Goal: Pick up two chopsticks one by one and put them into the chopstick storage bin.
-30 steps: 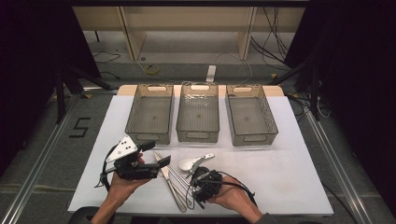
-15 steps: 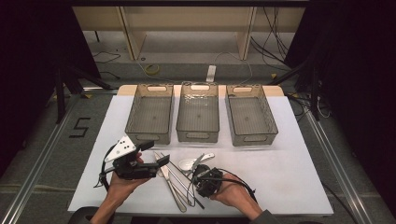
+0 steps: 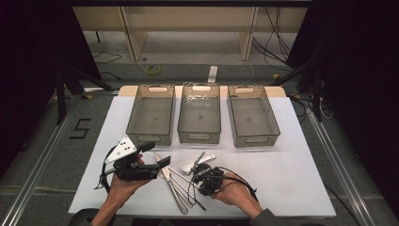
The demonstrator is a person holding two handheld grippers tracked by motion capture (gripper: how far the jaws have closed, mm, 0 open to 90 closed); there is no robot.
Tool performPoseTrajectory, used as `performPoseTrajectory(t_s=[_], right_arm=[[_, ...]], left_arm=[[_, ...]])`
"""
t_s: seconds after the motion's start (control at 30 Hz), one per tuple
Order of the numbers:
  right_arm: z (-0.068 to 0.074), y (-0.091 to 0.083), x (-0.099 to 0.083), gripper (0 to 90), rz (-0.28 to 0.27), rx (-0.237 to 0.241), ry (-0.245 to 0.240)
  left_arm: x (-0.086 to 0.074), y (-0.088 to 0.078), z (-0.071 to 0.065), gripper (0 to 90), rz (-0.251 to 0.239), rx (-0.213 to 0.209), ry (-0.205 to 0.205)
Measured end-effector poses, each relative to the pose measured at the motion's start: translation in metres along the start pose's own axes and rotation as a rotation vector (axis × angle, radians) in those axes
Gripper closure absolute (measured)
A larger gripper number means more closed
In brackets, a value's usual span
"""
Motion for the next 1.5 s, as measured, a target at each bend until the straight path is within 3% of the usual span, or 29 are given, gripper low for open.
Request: performPoseTrajectory(t_s=[0.77,1.13,1.5], right_arm=[[-0.009,-0.004,-0.001,85.3,0.000,-0.017,-0.013],[-0.012,-0.018,-0.004,85.3,0.003,-0.055,-0.045],[-0.012,-0.033,-0.008,85.4,0.005,-0.060,-0.062]], left_arm=[[0.001,-0.001,0.001,16.7,-0.005,0.003,-0.002],[0.001,-0.001,0.001,16.7,-0.009,0.005,-0.005],[0.001,-0.002,0.003,16.7,-0.012,0.003,-0.025]])
Point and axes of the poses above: each handheld gripper's, and its own axes: y roughly forward along the jaws, x roughly out of its top, z roughly to its left, the point moved 7 cm from there along y, roughly forward along the jaws, and after that the axes turned 1 degree about -x, right-handed, at the moved point
